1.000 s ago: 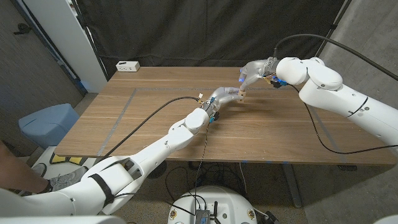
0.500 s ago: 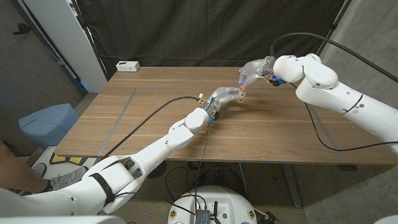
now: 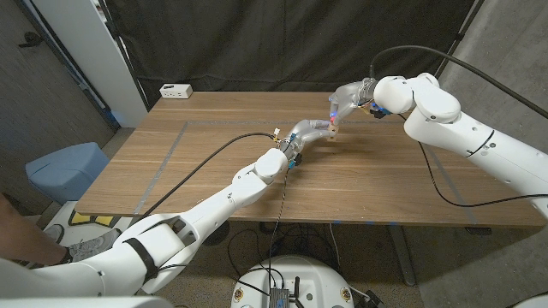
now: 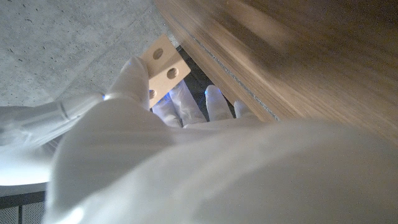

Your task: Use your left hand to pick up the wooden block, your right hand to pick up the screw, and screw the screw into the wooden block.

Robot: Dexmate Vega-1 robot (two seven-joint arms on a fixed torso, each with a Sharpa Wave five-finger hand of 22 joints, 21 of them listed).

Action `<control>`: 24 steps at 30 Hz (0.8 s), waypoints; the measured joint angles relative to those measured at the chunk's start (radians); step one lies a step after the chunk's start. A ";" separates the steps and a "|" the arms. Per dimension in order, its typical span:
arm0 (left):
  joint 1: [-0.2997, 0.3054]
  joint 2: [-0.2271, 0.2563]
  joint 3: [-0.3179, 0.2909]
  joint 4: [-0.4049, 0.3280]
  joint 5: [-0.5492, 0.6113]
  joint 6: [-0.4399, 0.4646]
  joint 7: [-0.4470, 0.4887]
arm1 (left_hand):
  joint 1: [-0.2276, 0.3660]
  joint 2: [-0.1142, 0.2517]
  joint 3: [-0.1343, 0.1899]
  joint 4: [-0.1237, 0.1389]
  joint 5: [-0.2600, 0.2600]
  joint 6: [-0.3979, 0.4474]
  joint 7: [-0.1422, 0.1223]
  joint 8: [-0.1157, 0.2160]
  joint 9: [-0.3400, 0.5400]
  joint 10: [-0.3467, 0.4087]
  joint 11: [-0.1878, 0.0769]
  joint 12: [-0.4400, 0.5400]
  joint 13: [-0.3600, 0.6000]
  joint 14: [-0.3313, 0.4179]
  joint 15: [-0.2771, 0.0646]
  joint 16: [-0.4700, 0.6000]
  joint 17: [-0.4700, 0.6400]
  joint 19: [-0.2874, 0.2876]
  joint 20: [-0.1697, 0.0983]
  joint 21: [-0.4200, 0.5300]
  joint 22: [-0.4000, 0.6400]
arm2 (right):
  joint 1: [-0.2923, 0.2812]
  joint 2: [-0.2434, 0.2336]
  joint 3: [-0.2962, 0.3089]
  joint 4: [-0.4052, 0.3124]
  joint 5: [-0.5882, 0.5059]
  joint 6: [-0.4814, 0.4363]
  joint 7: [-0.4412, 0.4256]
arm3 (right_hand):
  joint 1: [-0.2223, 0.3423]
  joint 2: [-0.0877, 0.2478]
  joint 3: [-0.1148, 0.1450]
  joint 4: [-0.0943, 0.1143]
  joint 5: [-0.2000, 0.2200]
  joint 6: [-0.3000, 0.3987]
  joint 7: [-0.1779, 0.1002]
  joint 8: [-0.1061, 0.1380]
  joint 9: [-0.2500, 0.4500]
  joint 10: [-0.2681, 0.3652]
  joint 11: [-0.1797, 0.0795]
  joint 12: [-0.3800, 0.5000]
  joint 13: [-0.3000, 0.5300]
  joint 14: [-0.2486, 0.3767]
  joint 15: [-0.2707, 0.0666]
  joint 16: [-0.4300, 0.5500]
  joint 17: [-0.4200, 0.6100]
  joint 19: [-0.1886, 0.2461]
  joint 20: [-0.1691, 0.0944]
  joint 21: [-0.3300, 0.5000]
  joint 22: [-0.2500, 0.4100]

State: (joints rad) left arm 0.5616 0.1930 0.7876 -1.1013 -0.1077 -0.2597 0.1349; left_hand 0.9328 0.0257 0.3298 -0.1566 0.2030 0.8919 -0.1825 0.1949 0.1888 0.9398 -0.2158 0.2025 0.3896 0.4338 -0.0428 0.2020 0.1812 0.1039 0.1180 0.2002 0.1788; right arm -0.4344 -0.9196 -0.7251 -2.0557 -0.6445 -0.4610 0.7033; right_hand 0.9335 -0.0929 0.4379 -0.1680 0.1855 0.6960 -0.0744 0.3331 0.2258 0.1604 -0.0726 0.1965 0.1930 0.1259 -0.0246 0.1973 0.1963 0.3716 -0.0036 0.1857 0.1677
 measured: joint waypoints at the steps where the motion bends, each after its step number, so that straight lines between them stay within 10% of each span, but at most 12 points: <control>1: 0.000 0.000 0.000 -0.001 0.000 0.001 0.000 | 0.000 0.000 0.000 0.000 0.001 0.000 0.000 0.000 0.000 0.000 0.000 0.000 0.000 0.000 0.000 0.000 0.000 0.000 0.000 0.000 0.000 | -0.002 0.002 0.002 0.001 -0.002 0.000 0.000 | 0.001 0.001 0.001 0.001 0.000 0.008 0.002 0.004 0.000 0.001 -0.001 0.000 0.000 0.003 -0.003 0.000 0.002 0.003 -0.003 0.000 0.000; 24: 0.005 0.002 0.003 -0.015 0.003 0.011 0.002 | 0.000 0.000 0.000 0.000 0.000 0.000 0.000 0.000 -0.001 -0.001 0.001 0.000 0.000 0.000 0.000 0.000 0.000 0.000 0.000 0.000 0.000 | -0.027 0.007 0.026 0.006 -0.014 0.012 -0.014 | 0.008 0.008 0.019 0.008 0.000 0.074 0.003 0.041 0.009 0.049 -0.003 0.007 0.000 0.028 -0.013 0.014 0.006 0.027 -0.041 0.008 -0.005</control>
State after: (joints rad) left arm 0.5664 0.1954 0.7905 -1.1158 -0.1050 -0.2486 0.1373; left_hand 0.9328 0.0257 0.3298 -0.1566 0.2034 0.8920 -0.1825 0.1950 0.1879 0.9385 -0.2147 0.2025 0.3896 0.4338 -0.0428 0.2020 0.1813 0.1039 0.1179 0.2002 0.1788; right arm -0.4618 -0.9124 -0.6989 -2.0493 -0.6586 -0.4489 0.6890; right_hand 0.9413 -0.0851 0.4570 -0.1601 0.1855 0.7704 -0.0716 0.3741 0.2349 0.2096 -0.0754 0.2037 0.1930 0.1543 -0.0372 0.2110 0.2026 0.3988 -0.0448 0.1933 0.1628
